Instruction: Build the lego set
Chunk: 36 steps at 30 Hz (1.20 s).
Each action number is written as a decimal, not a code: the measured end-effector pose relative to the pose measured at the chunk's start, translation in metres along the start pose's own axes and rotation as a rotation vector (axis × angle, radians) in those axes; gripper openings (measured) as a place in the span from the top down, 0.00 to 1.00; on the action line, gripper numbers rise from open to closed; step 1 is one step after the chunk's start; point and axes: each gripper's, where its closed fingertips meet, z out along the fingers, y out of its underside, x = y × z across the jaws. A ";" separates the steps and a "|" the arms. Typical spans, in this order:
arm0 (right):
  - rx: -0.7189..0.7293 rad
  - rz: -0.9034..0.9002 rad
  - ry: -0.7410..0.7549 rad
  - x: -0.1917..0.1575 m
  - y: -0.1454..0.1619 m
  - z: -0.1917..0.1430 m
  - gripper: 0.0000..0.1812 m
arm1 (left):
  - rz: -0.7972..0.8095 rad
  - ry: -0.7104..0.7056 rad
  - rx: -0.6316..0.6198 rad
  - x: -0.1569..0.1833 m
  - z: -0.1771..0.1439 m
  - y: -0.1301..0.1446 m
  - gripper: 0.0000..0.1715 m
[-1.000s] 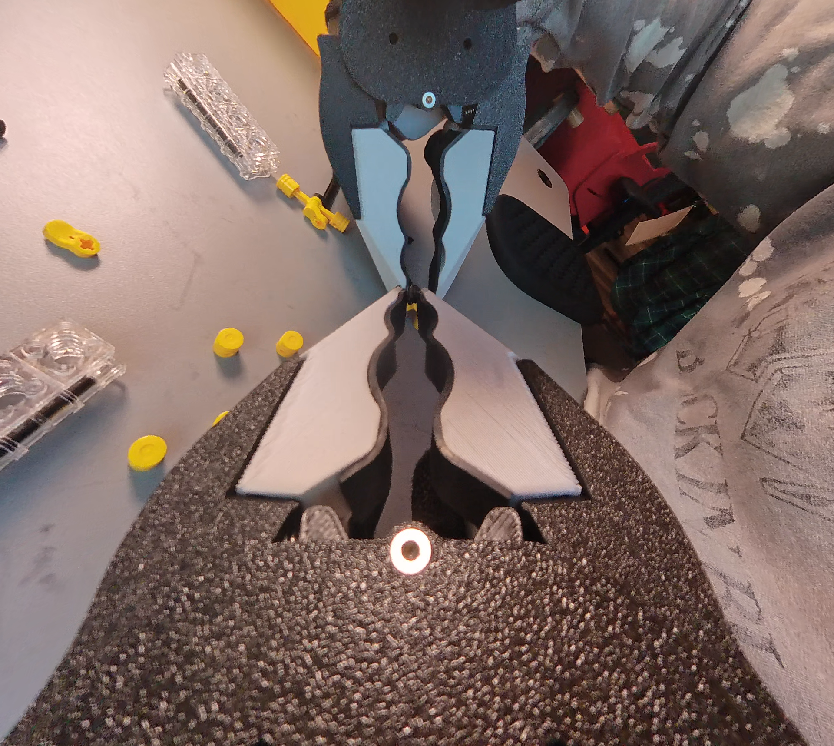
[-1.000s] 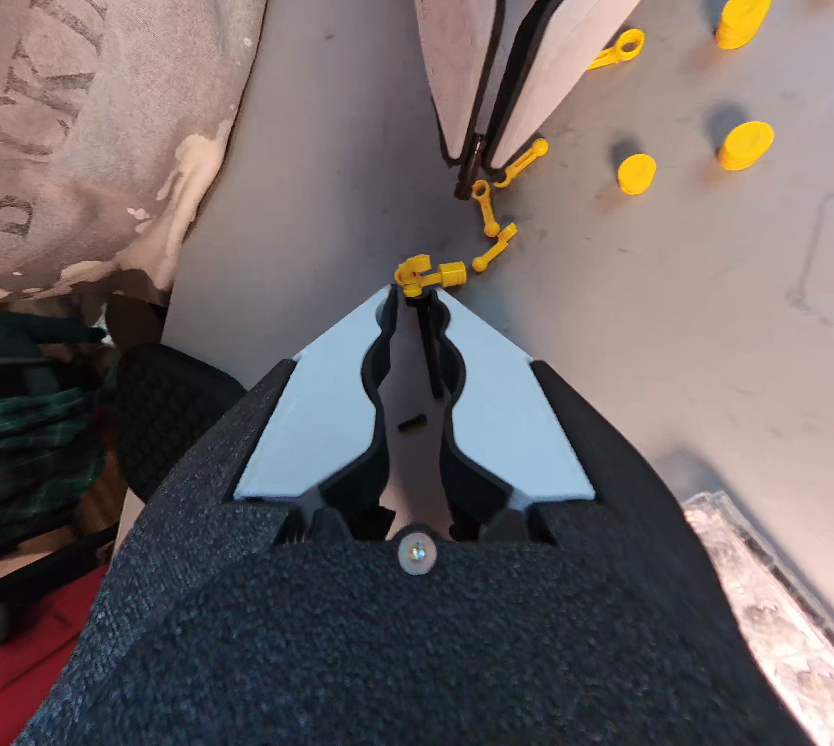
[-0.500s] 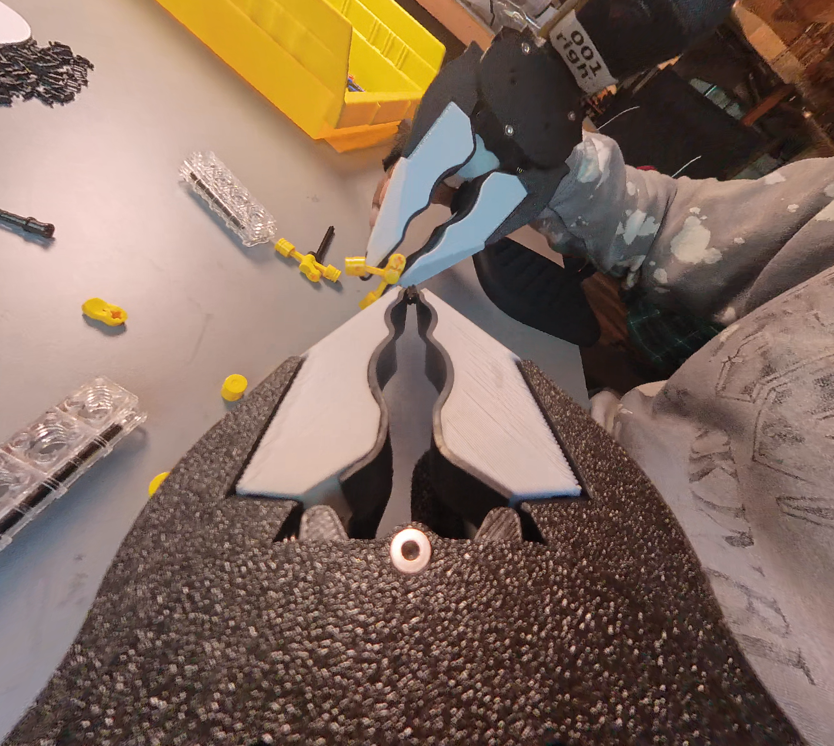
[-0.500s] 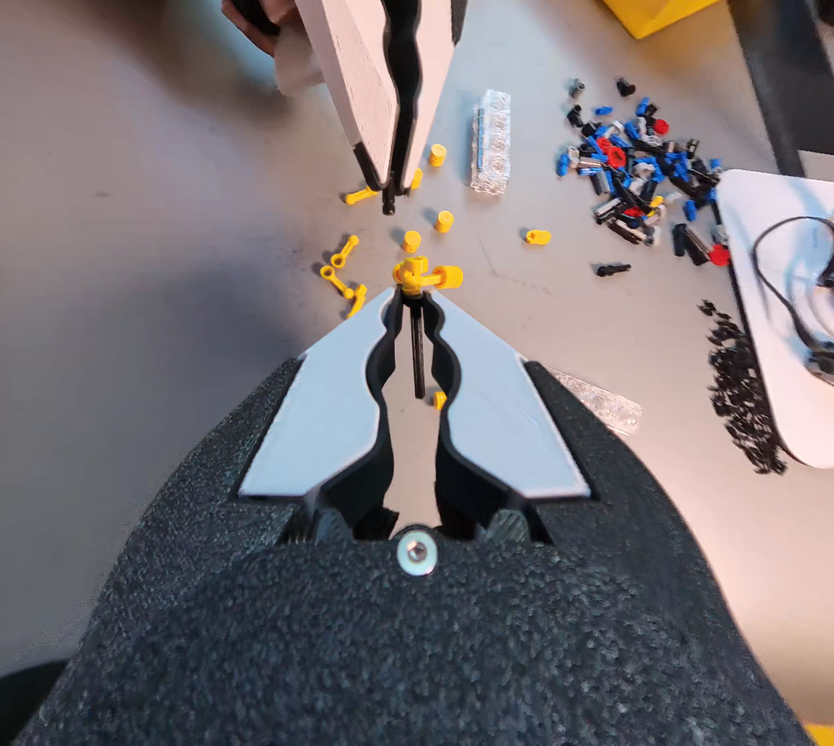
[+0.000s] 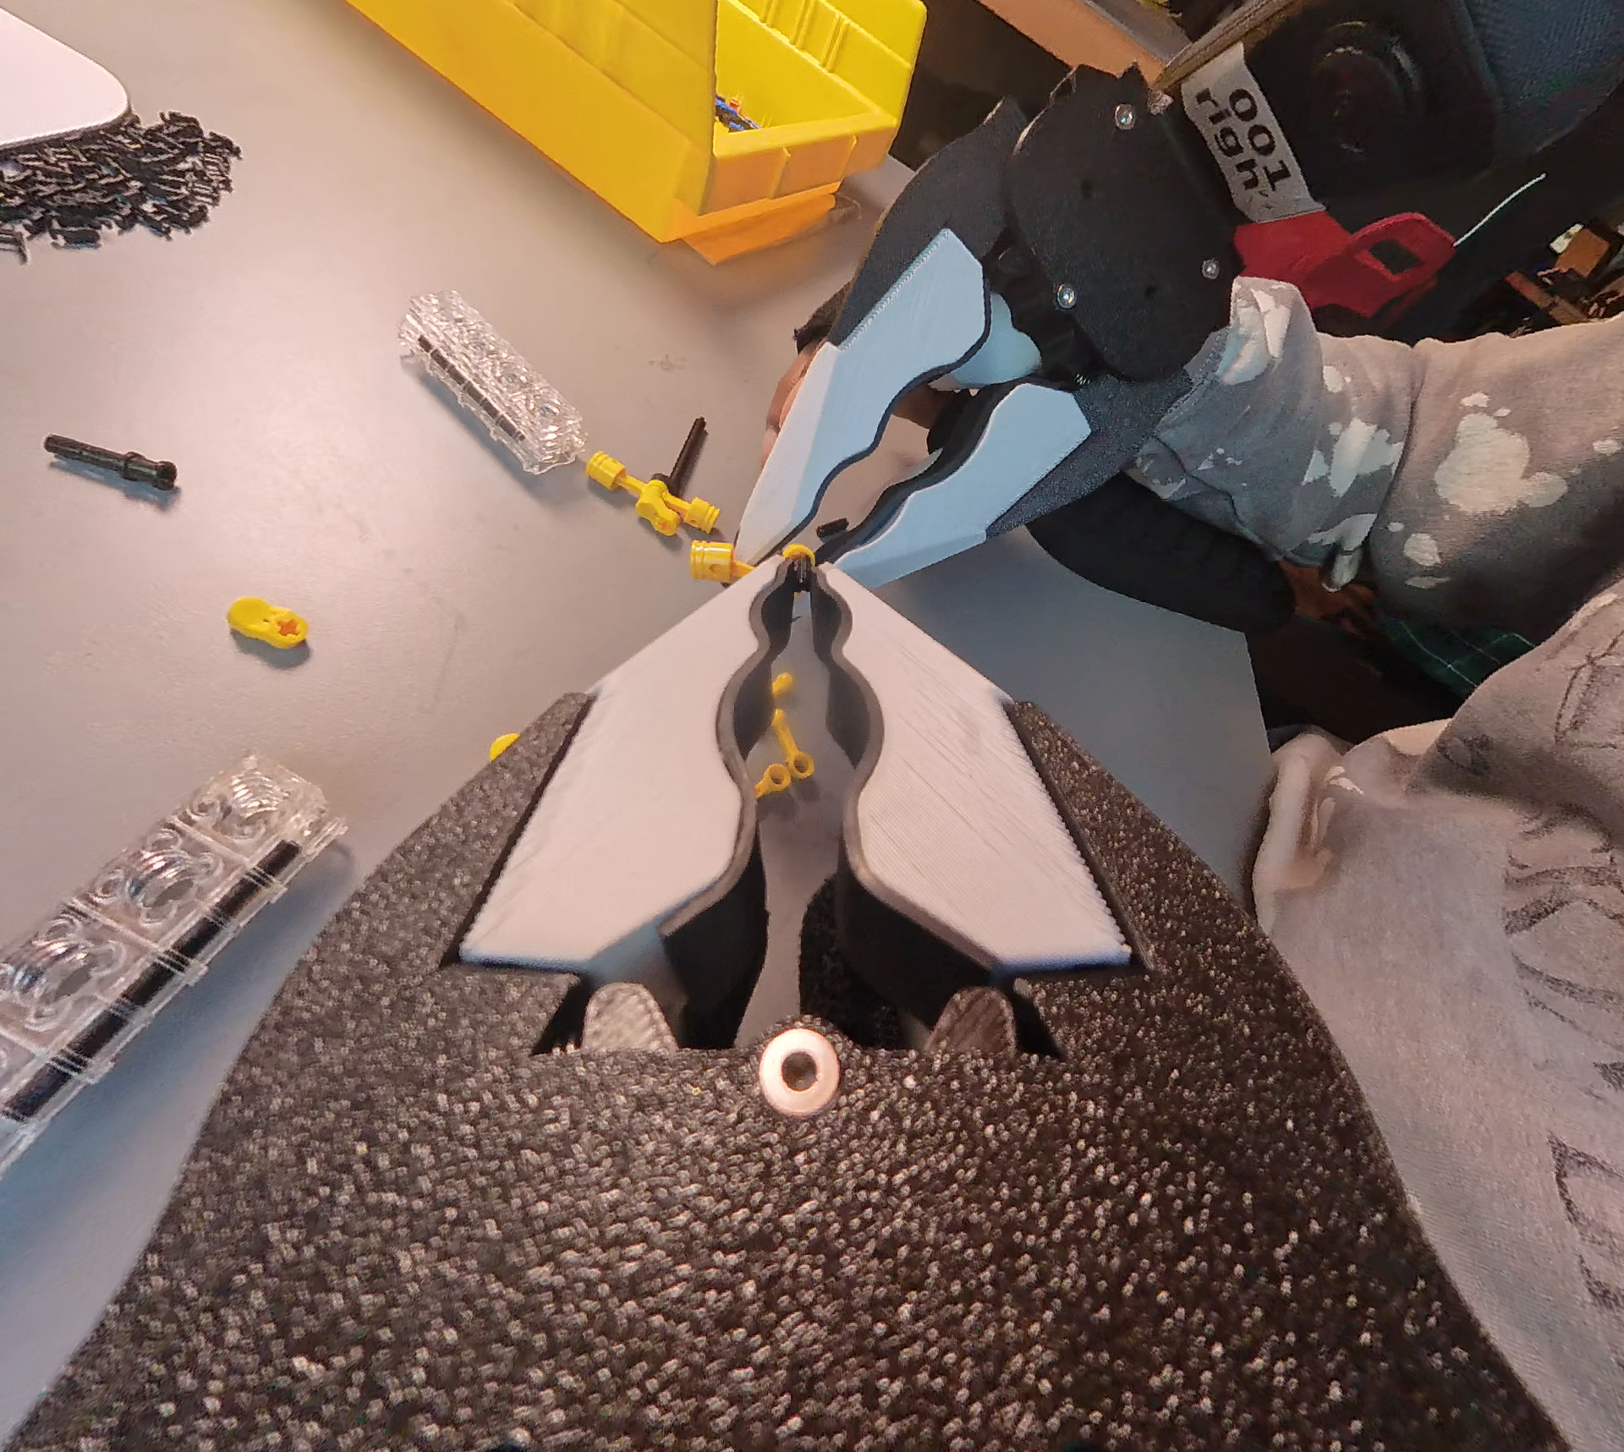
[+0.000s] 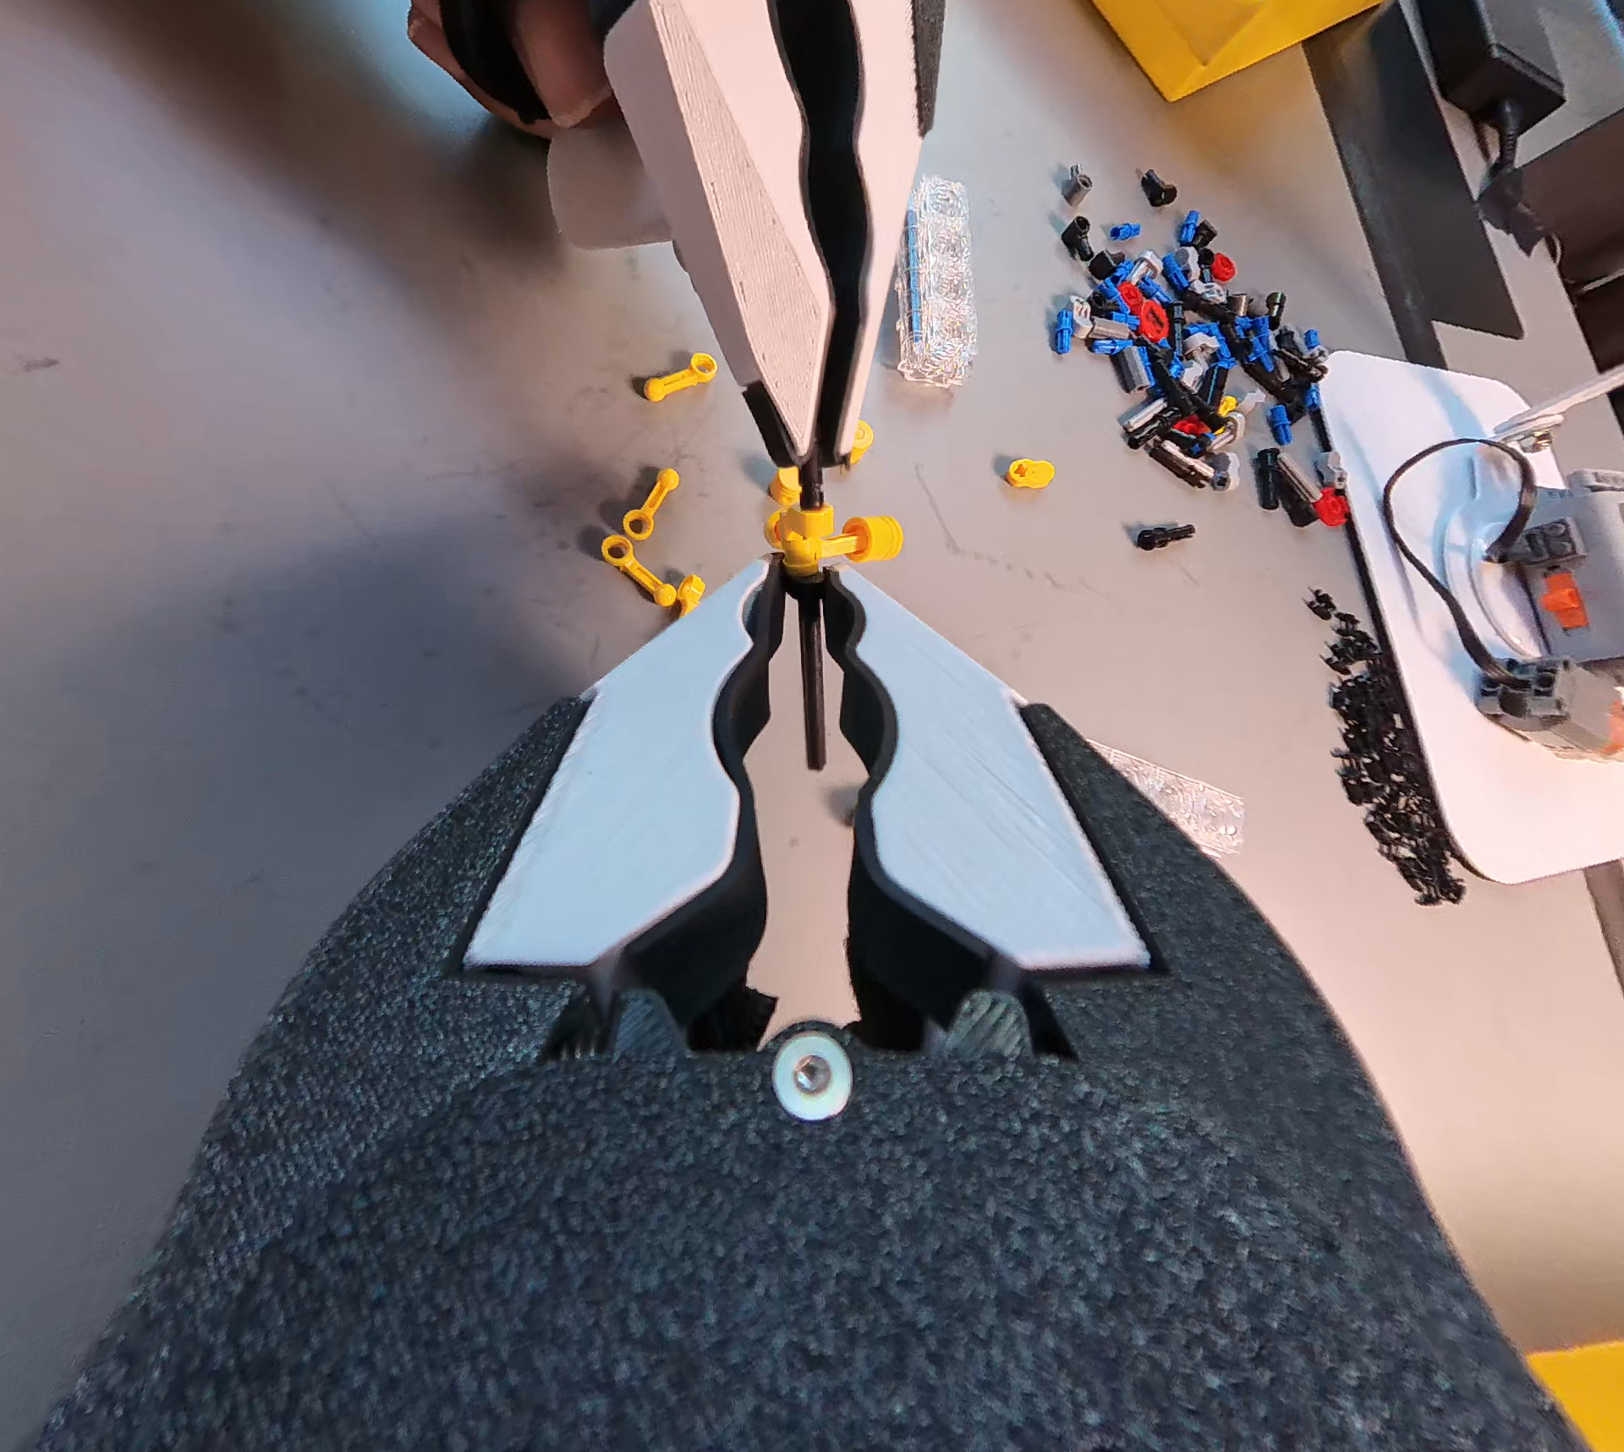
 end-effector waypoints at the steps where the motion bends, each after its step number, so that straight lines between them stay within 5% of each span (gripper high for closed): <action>1: -0.005 -0.003 0.003 0.000 0.001 0.000 0.96 | -0.001 -0.001 -0.005 0.000 0.000 0.001 0.98; 24: -0.181 -0.071 0.103 0.001 0.004 0.010 0.97 | 0.465 -0.333 -0.267 -0.001 0.004 0.010 0.98; 30: -0.261 -0.123 0.119 0.000 0.009 0.010 0.97 | 0.482 -0.364 -0.324 -0.006 0.000 0.015 0.98; 36: -0.159 -0.123 0.062 -0.009 0.010 0.010 0.97 | 0.395 -0.306 -0.325 -0.013 -0.002 0.026 0.99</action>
